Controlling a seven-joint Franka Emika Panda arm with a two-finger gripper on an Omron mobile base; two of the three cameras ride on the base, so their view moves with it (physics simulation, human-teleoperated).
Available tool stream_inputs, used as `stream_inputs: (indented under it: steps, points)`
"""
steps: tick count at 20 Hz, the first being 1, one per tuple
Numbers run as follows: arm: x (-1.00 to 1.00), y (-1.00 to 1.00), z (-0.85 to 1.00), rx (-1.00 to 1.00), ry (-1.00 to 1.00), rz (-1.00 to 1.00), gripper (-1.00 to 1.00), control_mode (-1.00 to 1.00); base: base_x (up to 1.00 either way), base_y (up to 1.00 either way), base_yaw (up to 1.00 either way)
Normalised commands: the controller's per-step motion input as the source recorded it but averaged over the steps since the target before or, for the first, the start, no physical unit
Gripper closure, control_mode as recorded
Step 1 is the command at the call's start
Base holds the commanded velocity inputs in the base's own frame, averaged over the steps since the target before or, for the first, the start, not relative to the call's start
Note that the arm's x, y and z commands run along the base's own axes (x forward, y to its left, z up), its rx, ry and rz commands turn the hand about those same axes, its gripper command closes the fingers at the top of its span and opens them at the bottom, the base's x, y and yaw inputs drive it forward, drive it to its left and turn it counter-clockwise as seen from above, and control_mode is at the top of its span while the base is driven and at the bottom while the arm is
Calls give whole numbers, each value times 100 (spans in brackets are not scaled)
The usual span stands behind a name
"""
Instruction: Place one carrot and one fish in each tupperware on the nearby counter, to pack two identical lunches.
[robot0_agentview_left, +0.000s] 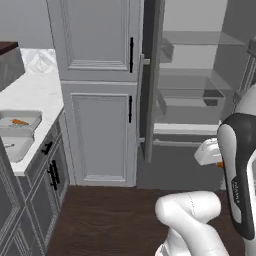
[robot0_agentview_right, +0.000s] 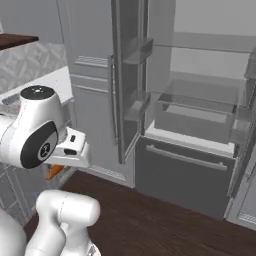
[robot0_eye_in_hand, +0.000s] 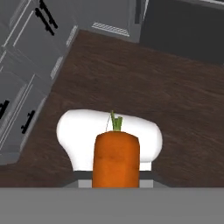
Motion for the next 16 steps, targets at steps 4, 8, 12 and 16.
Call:
stream_inputs:
  steps: [4,8,12,16]
  points:
    - [0,0,0,0,0,0,100,100,-33,100,62]
    - [0,0,0,0,0,0,100,100,0,100,48]
    - [0,0,0,0,0,0,100,100,48,59,46]
    - [0,0,0,0,0,0,100,100,80,-41,31]
